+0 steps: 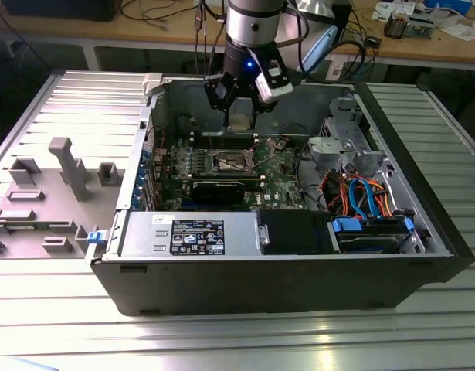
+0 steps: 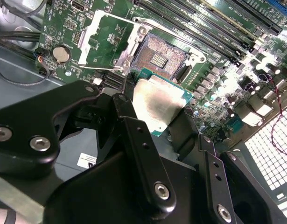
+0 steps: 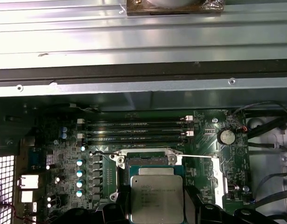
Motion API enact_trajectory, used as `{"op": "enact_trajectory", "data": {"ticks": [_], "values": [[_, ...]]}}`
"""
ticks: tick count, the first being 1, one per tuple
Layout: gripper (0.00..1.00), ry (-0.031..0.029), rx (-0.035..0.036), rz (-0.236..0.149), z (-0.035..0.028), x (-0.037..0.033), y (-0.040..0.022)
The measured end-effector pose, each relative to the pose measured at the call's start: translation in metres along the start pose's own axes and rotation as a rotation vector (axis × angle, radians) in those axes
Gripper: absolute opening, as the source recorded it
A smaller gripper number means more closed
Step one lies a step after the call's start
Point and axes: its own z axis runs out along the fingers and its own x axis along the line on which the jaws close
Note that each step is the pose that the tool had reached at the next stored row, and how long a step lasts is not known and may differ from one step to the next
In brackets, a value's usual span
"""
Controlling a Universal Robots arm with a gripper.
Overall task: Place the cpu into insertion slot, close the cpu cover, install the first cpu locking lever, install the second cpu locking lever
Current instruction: 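Place the cpu into insertion slot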
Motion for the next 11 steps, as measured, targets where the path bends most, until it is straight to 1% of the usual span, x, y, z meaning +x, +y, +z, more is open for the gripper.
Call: {"op": "enact_trajectory", "data": {"ticks": [11], "values": [[0.55,0.0,0.0,0.0,0.0036,0.0002,-0.0004]]}}
